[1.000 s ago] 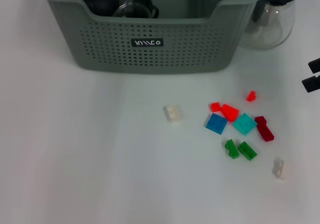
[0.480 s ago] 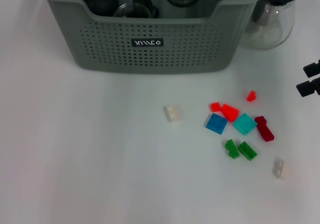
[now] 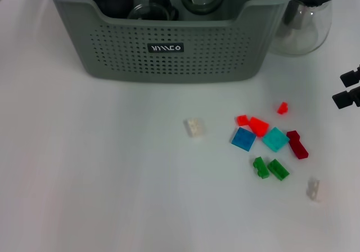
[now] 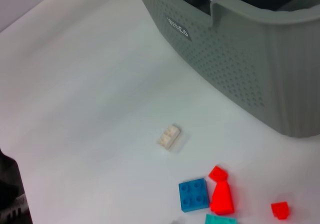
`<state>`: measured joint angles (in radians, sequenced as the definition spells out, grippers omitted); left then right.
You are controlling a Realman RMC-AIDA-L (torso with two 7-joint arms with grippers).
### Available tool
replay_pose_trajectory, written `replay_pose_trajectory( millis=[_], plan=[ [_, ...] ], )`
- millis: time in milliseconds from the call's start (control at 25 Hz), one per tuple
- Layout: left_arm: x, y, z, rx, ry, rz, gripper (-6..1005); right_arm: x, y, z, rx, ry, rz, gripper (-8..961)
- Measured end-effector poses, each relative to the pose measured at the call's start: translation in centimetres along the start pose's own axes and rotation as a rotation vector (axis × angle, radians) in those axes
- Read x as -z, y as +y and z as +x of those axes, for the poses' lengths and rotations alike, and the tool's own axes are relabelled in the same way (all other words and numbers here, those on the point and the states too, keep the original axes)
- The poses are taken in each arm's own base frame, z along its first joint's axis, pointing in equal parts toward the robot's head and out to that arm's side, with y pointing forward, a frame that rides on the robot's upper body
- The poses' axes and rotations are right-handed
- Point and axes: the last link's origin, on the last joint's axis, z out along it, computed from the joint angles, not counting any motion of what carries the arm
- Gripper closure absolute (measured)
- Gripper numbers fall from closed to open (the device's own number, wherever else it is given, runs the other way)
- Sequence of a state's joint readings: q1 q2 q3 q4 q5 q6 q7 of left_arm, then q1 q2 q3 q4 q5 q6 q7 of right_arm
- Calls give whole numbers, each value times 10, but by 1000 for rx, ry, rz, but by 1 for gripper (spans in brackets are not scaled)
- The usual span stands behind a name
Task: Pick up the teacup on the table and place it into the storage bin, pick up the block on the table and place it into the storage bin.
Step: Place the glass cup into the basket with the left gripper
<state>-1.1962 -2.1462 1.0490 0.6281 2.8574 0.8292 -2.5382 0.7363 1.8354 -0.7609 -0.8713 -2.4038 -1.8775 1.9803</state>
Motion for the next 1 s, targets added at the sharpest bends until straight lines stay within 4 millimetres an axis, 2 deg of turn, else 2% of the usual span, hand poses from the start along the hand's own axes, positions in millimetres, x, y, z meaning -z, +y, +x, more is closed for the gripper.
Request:
replay_pose_trajectory(
  millis=[1000],
  plan=[
    [-7,6,-18,-25,-36,-5,930,0,-2,-1,1,-7,14,111]
  ],
)
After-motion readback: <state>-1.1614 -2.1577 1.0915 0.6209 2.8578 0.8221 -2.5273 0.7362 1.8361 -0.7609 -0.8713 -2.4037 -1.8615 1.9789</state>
